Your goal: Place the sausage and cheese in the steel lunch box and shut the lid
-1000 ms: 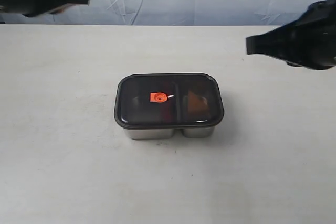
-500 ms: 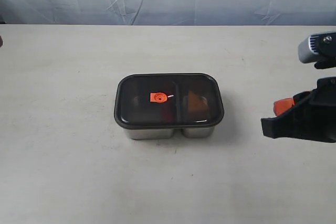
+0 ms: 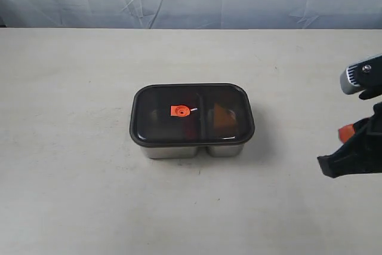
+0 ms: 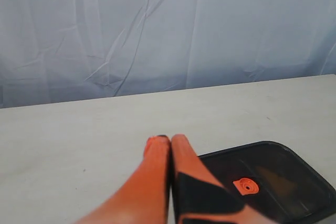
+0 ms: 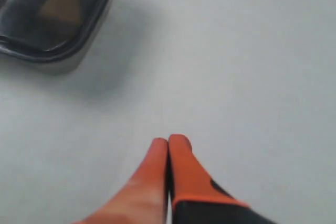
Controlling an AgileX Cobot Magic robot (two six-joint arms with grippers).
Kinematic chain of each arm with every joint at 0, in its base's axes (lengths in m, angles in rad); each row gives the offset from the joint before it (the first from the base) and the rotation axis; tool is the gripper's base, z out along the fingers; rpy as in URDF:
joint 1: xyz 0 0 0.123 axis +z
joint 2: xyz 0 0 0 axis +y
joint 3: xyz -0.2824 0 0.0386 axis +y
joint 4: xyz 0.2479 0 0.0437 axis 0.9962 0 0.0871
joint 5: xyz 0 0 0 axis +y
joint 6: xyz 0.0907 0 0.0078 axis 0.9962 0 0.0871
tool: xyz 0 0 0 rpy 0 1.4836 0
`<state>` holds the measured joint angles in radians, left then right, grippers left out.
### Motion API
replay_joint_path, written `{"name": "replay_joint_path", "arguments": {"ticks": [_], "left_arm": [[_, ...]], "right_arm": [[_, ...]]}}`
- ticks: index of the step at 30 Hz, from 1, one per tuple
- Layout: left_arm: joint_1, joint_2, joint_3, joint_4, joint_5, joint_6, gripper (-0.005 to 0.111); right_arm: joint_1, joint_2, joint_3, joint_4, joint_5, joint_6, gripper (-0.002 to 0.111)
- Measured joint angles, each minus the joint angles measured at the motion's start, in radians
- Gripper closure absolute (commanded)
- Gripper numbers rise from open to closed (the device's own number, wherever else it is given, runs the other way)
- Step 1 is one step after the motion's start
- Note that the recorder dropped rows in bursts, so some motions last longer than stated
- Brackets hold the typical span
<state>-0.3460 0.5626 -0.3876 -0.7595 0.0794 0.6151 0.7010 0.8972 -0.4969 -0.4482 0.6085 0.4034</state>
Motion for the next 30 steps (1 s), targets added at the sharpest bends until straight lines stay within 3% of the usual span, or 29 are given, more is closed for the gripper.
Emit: {"name": "replay_joint_path", "arguments": {"ticks": [3,8,10,16,24,30], "left_arm": [[0.000,-0.004,0.001,0.000,0.000,0.000,0.107],[0.000,-0.005,0.001,0.000,-0.002,0.000,0.107],[0.000,-0.005,0.001,0.000,-0.003,0.000,0.107],[0.000,-0.005,0.001,0.000,-0.003,-0.002,0.107],[0.000,-0.005,0.001,0.000,-0.003,-0.002,0.107],[0.000,-0.005,0.001,0.000,-0.003,-0.002,0.107]], "right_arm": [[-0.083,-0.120,0.000,-0.151,-0.032,0.000,0.109],[-0.479,-0.504,0.000,-0.159,-0.054,0.022,0.109],[-0.557,-0.628,0.000,-0.136,-0.049,0.061,0.109],[-0.586,-0.746,0.089,0.065,-0.099,0.071,0.109],[-0.593,-0.871,0.273,0.262,-0.133,-0.194,0.109],[-0.654,-0.891,0.360,0.303,-0.137,-0.263,0.109]]}}
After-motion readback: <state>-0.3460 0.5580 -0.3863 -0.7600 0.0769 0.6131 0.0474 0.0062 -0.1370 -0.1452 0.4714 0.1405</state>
